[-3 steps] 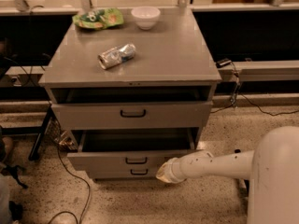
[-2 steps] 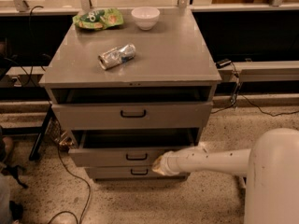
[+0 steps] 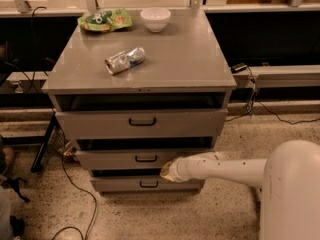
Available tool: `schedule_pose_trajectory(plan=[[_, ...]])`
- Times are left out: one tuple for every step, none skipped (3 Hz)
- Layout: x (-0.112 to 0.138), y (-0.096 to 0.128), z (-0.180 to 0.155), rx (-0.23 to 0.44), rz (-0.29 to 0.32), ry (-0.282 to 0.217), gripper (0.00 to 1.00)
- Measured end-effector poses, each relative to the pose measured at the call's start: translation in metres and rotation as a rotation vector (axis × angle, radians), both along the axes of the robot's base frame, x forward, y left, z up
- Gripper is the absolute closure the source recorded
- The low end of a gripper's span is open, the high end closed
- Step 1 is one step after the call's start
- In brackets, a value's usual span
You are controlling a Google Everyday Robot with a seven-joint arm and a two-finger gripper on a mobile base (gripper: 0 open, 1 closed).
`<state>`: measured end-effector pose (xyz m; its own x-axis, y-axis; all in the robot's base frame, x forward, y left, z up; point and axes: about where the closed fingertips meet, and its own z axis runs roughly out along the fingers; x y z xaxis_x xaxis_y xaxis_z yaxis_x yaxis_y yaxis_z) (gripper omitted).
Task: Close middle drawer
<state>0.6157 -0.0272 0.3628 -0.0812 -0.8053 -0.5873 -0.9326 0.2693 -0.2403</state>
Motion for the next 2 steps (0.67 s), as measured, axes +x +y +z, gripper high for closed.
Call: schedule_pose_trajectory(plan=[[0.01, -0.009, 0.006, -0.016, 0.001, -0.028, 1.0], [-0.02, -0.053, 0.027, -0.077, -0.034, -0.007, 1.0]])
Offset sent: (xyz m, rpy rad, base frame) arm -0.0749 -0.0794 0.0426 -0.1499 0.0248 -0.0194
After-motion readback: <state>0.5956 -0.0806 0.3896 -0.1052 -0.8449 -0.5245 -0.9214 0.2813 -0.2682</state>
